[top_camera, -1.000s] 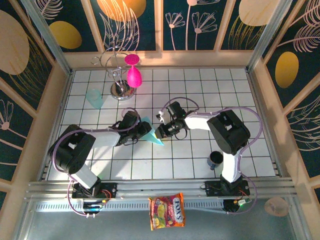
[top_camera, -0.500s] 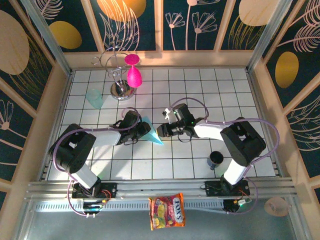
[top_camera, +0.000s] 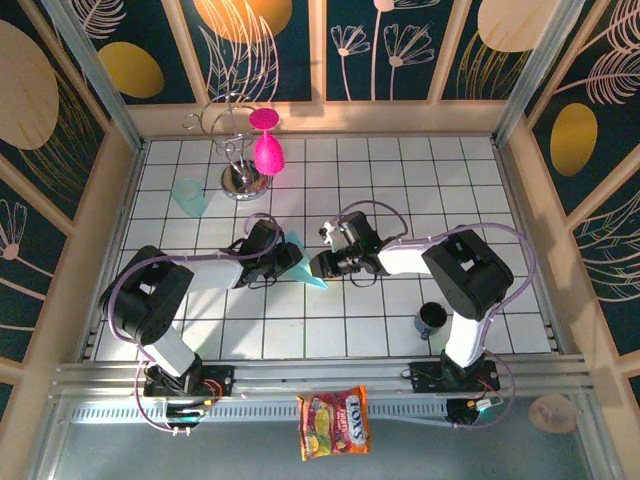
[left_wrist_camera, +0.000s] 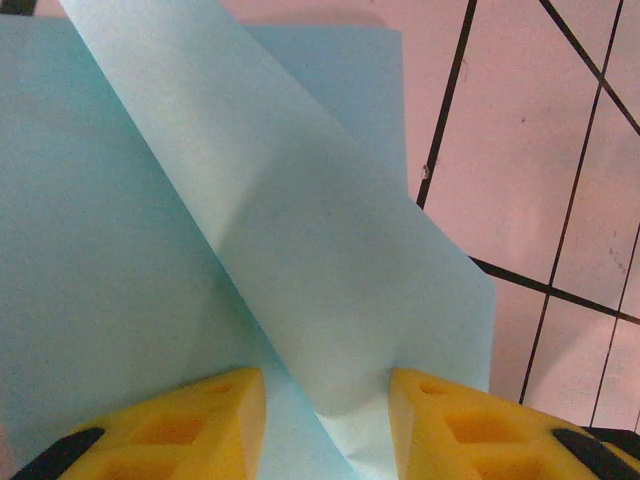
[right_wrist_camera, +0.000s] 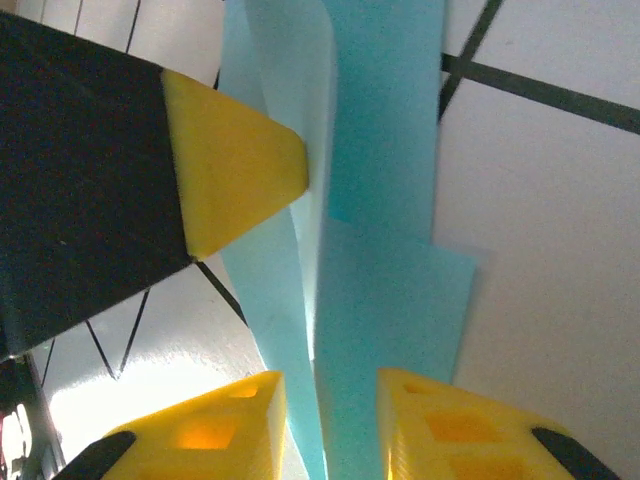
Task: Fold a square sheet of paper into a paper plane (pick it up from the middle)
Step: Fourth fold the wing at the center of the table.
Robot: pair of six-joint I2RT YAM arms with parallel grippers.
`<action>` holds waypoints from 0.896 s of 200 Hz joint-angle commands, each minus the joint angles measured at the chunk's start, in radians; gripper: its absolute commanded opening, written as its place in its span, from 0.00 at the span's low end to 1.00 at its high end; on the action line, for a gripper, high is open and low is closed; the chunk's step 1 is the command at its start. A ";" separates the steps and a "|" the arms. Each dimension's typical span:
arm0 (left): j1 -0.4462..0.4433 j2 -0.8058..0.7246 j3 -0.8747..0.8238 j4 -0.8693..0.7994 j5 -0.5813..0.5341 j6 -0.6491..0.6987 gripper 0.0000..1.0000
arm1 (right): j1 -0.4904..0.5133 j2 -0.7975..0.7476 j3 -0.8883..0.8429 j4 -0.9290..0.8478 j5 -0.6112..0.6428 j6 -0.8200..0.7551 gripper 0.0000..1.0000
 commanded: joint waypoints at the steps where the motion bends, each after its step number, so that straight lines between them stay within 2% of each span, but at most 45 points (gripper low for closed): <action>1: -0.002 0.028 0.003 -0.062 -0.010 -0.008 0.39 | 0.011 0.022 0.035 0.036 -0.032 -0.008 0.27; 57: -0.002 0.019 0.002 -0.067 -0.011 -0.008 0.39 | 0.010 0.062 0.058 0.050 -0.042 -0.012 0.20; 123: -0.002 -0.016 0.005 -0.064 -0.016 -0.003 0.40 | 0.008 0.074 0.059 0.055 -0.066 -0.026 0.03; 179: 0.000 -0.181 0.008 -0.101 -0.120 0.027 0.58 | -0.016 0.071 0.037 0.070 -0.123 0.006 0.00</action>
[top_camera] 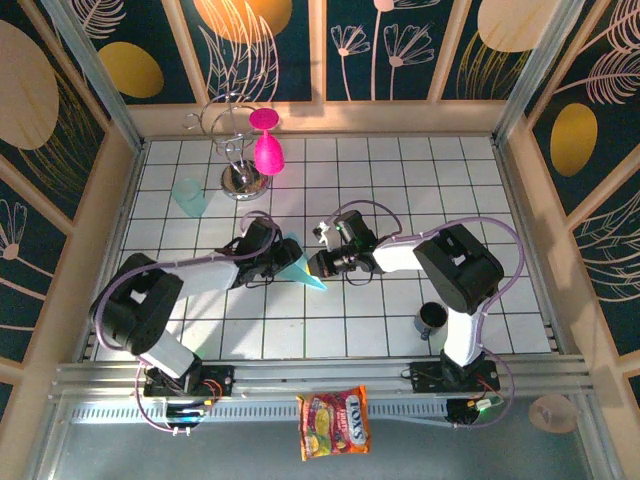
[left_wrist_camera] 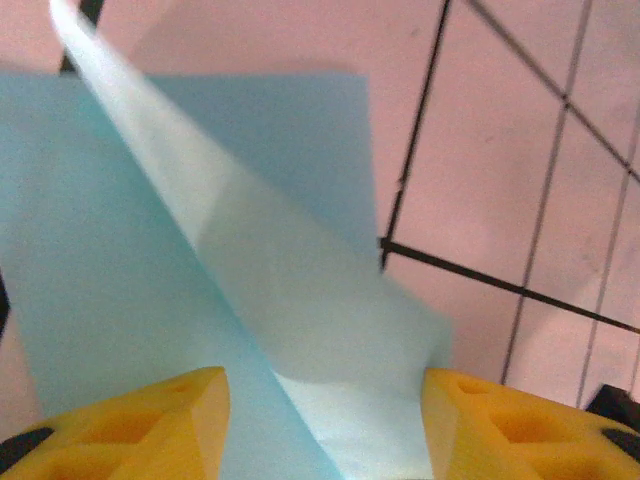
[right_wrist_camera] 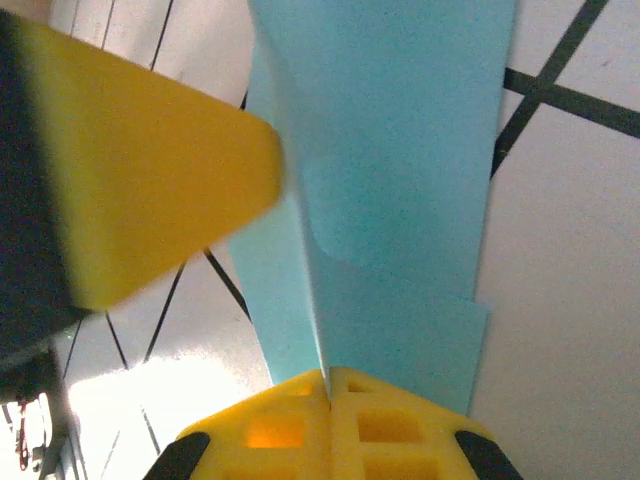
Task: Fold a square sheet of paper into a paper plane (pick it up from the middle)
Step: Fourth fold the wing at the center of the table.
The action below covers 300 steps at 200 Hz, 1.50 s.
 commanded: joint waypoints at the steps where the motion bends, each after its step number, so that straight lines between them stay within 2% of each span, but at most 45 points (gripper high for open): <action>1: -0.001 -0.089 0.005 -0.037 -0.078 0.013 0.58 | -0.015 0.011 0.002 0.029 -0.057 0.013 0.00; 25: 0.003 -0.141 -0.041 -0.001 -0.084 -0.006 0.58 | -0.031 0.033 -0.004 0.062 -0.117 0.051 0.00; 85: 0.004 -0.135 -0.112 0.126 0.026 -0.067 0.50 | -0.038 0.075 0.001 0.074 -0.161 0.091 0.01; 139: 0.004 -0.091 -0.107 0.130 0.036 -0.077 0.42 | -0.047 0.110 0.004 0.073 -0.176 0.140 0.01; 195: 0.003 -0.037 -0.095 0.208 0.107 -0.075 0.35 | -0.066 0.111 -0.031 0.132 -0.193 0.204 0.01; 300: 0.004 0.061 -0.024 0.239 0.151 -0.046 0.23 | -0.096 0.103 -0.086 0.252 -0.243 0.310 0.02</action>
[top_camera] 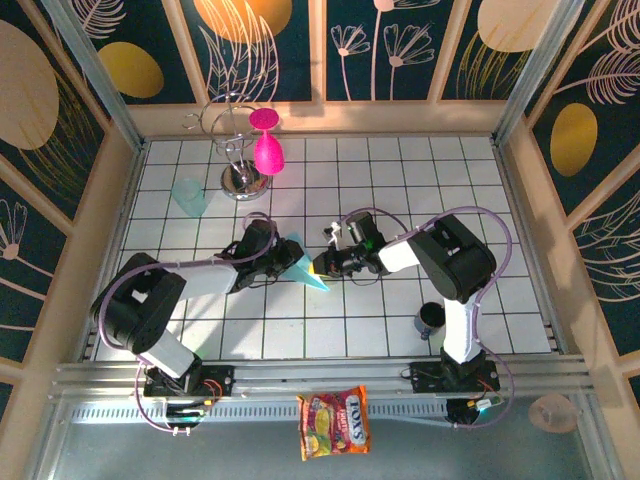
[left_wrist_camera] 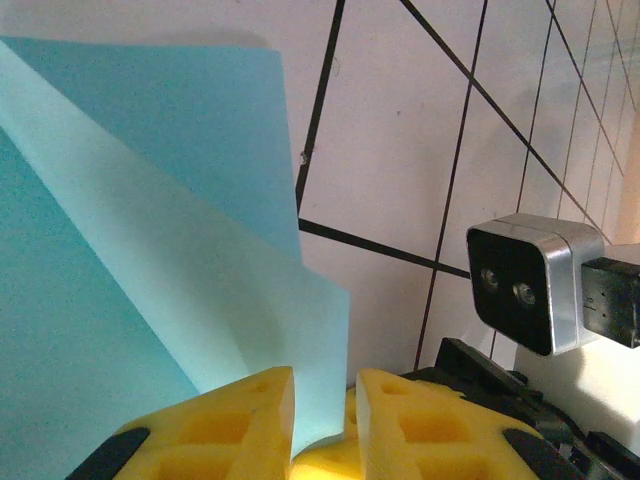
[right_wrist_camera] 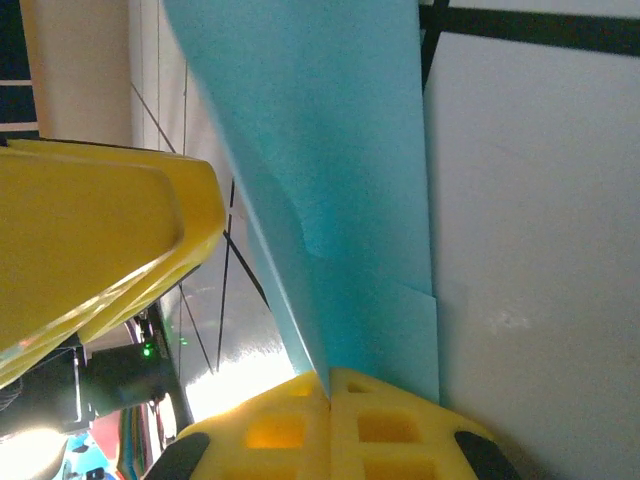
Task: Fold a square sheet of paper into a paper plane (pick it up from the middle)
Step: Fourth fold the wing at the center of the table.
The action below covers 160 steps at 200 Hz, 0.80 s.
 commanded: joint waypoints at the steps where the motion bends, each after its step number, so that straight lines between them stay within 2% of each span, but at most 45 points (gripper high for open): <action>1: 0.002 0.021 0.027 0.038 0.025 0.013 0.23 | -0.014 0.016 -0.024 0.048 -0.029 0.044 0.02; 90: 0.002 0.052 0.034 0.076 0.056 0.015 0.21 | -0.035 0.045 -0.050 0.119 -0.064 0.134 0.02; 160: 0.004 0.089 0.050 0.076 0.061 0.025 0.20 | -0.040 0.055 -0.044 0.097 -0.068 0.136 0.03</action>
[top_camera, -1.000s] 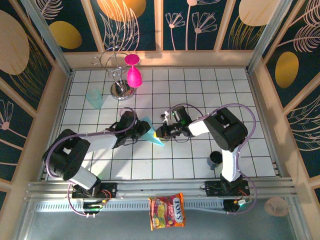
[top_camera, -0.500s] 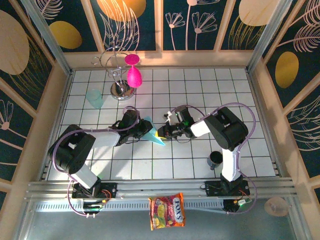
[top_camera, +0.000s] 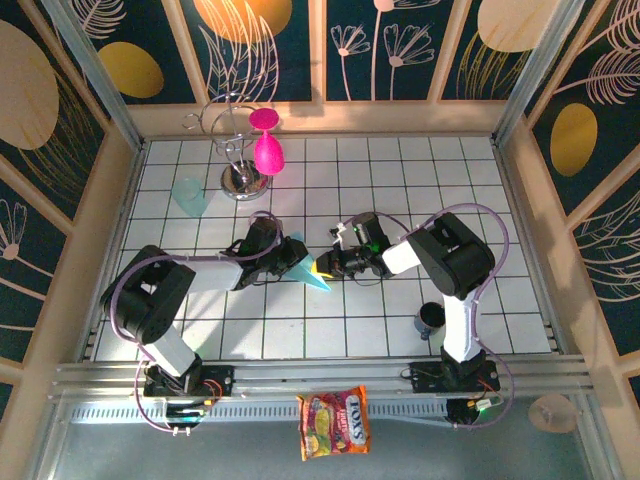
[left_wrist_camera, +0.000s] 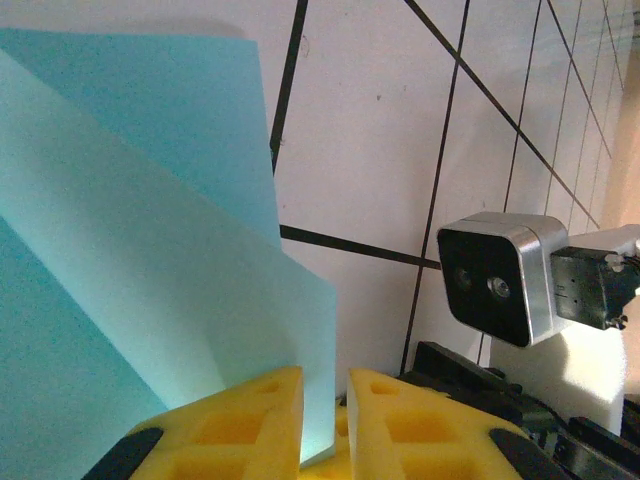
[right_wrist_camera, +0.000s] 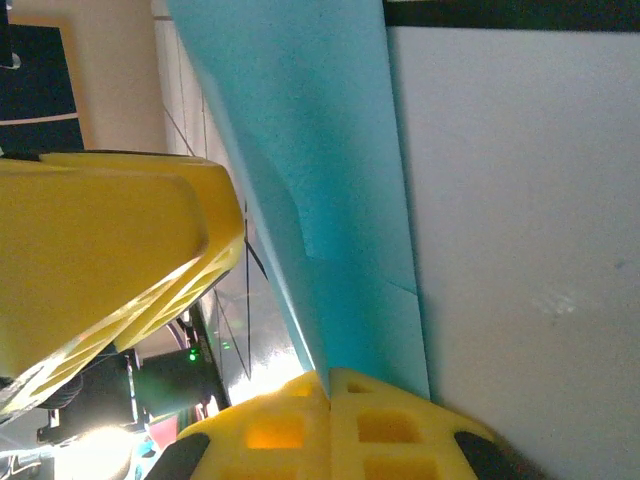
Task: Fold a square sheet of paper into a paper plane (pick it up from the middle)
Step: Fourth fold the wing at the center of the table.
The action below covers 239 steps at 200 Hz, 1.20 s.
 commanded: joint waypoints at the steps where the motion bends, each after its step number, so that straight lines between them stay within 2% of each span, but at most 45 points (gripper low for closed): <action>1: 0.004 0.021 0.023 0.023 0.012 0.022 0.20 | -0.009 0.028 -0.006 -0.014 -0.003 0.005 0.03; 81: 0.010 0.037 0.029 0.019 0.009 0.030 0.19 | -0.010 0.019 0.008 -0.064 0.004 -0.012 0.08; 123: 0.011 0.069 0.029 0.019 0.012 0.031 0.19 | -0.019 -0.036 0.000 -0.082 -0.004 -0.016 0.21; 169: 0.012 0.075 0.032 0.022 0.015 0.033 0.19 | -0.028 -0.110 -0.010 -0.168 0.015 -0.048 0.30; 196: 0.013 0.080 0.033 0.023 0.020 0.033 0.18 | -0.028 -0.168 -0.013 -0.238 0.081 -0.102 0.30; 239: 0.014 0.084 0.032 0.020 0.017 0.033 0.18 | 0.002 -0.203 0.008 -0.265 0.113 -0.166 0.20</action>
